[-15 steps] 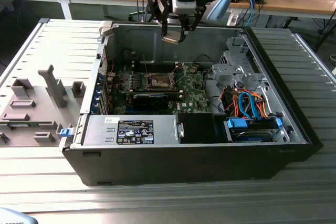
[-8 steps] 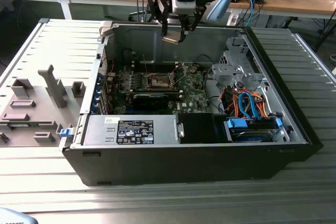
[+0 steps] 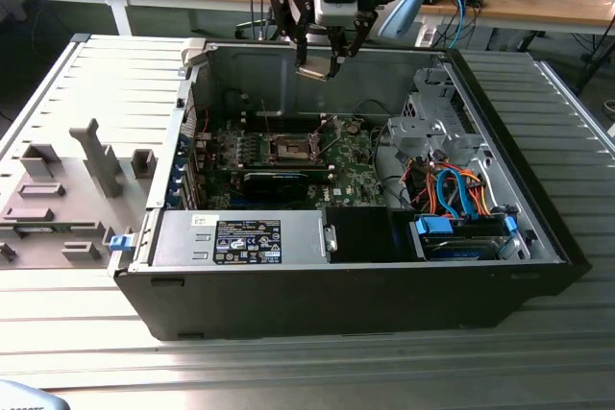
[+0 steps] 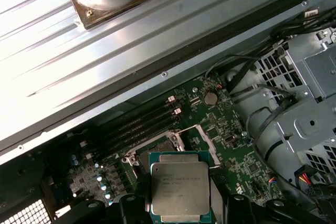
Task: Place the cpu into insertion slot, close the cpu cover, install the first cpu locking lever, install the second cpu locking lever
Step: 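Place the cpu into insertion slot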
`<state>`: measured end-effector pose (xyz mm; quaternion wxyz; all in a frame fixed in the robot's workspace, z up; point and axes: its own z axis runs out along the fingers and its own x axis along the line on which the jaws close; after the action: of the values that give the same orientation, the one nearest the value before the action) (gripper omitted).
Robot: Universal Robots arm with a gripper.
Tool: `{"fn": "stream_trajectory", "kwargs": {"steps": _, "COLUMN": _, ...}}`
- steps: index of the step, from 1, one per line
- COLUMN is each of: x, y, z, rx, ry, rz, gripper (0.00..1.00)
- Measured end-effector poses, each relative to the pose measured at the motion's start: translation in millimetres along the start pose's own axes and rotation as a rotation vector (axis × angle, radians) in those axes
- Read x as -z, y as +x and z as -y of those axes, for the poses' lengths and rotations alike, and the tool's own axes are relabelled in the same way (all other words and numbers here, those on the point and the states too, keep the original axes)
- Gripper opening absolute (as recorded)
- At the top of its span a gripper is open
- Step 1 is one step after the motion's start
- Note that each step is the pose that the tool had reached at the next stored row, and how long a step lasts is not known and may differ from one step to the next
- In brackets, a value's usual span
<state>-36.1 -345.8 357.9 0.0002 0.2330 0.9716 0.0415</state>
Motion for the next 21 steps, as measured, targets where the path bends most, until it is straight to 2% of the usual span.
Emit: {"fn": "stream_trajectory", "kwargs": {"steps": 21, "x": -0.1, "y": 0.0, "z": 0.0, "rx": -0.020, "ry": -0.0005, "rz": 0.0016, "gripper": 0.54}}
